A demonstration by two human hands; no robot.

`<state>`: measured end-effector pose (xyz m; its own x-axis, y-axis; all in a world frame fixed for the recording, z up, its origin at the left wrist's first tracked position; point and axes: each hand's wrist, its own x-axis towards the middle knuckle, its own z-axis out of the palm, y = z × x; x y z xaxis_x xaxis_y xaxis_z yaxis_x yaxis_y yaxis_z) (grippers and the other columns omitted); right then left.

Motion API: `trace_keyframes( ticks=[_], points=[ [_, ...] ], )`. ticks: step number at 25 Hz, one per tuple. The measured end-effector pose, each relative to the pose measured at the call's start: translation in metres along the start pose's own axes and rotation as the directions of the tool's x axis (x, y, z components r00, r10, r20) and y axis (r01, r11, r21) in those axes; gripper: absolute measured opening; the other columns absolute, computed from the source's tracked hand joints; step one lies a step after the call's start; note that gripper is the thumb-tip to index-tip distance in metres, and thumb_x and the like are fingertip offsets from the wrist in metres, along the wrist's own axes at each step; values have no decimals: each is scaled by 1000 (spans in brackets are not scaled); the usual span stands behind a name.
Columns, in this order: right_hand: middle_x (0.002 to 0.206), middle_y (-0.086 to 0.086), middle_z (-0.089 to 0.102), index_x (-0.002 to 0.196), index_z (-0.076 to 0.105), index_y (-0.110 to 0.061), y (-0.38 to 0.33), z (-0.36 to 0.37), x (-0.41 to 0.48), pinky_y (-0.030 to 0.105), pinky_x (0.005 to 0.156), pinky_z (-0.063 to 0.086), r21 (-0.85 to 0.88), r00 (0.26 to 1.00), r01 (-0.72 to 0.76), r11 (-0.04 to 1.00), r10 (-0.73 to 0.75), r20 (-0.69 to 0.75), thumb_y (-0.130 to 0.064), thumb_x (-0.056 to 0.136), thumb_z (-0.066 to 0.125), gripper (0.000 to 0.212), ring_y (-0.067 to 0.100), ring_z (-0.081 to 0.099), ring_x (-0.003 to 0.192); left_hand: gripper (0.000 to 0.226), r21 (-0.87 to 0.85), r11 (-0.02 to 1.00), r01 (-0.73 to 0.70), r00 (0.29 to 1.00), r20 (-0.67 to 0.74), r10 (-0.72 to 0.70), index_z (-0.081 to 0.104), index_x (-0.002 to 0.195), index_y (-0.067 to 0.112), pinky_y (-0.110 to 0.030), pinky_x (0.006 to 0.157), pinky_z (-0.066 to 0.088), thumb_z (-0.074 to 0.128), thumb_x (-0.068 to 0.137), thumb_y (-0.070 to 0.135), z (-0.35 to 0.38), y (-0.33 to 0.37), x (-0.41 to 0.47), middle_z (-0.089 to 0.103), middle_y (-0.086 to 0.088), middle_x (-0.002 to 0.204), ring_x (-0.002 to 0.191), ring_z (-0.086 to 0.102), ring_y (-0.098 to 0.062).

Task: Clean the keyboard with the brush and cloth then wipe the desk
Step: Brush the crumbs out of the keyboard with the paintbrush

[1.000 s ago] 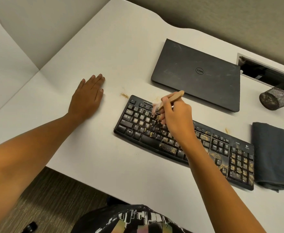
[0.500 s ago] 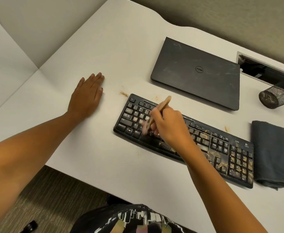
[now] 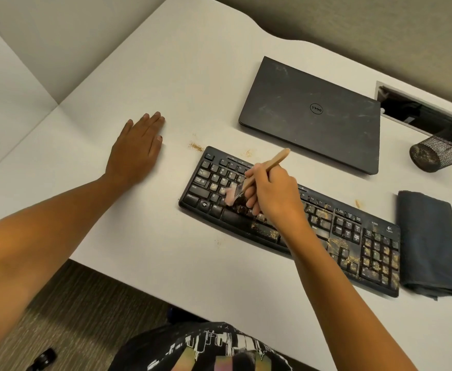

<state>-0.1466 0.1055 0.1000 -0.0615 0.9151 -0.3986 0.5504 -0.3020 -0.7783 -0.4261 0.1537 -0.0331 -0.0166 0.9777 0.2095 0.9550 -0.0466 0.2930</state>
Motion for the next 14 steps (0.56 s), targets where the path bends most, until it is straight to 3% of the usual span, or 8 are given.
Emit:
trace_keyframes(
  ticks=[3, 4, 8, 12, 14],
  points=[
    [64, 6, 65, 90, 63, -5, 3, 6, -8, 18, 40, 44, -78, 986, -33, 996, 45, 158, -20, 102, 36, 33, 9, 55, 42, 54, -11, 1000, 9, 1000, 4, -9, 37, 150, 14, -33, 119, 8, 23, 100, 29, 0, 0, 1, 34, -2, 157, 146, 26, -19],
    [64, 5, 65, 90, 63, -6, 5, 7, -12, 18, 40, 44, -78, 988, -28, 997, 39, 147, -21, 102, 36, 33, 8, 55, 42, 54, -13, 1000, 10, 1000, 8, -10, 36, 150, 14, -33, 119, 8, 23, 100, 30, 0, 0, 1, 33, -1, 157, 146, 26, -19],
    [73, 4, 63, 95, 59, -8, 12, 0, -12, 18, 46, 45, 47, 985, 57, 997, -48, -165, -27, 103, 37, 30, 8, 56, 49, 55, -12, 1000, 7, 1000, -2, -7, 37, 150, 13, -33, 119, 8, 22, 100, 31, 0, 1, 0, 34, -2, 156, 146, 27, -20],
    [67, 5, 62, 87, 61, -8, 15, -6, -21, 17, 41, 41, -37, 999, 24, 999, -25, -38, -22, 102, 39, 30, 11, 53, 45, 55, -7, 1000, 6, 1000, -2, -6, 37, 150, 13, -34, 119, 10, 21, 100, 31, 0, 0, 0, 35, -3, 156, 146, 27, -20],
    [69, 8, 63, 89, 62, -10, 15, -8, -22, 18, 43, 43, -8, 994, 51, 999, -52, -96, -23, 102, 38, 30, 11, 55, 48, 54, -11, 1000, 6, 1000, -1, -6, 37, 149, 13, -35, 119, 10, 22, 100, 30, 0, 1, 0, 35, -3, 156, 146, 27, -20]
  ],
)
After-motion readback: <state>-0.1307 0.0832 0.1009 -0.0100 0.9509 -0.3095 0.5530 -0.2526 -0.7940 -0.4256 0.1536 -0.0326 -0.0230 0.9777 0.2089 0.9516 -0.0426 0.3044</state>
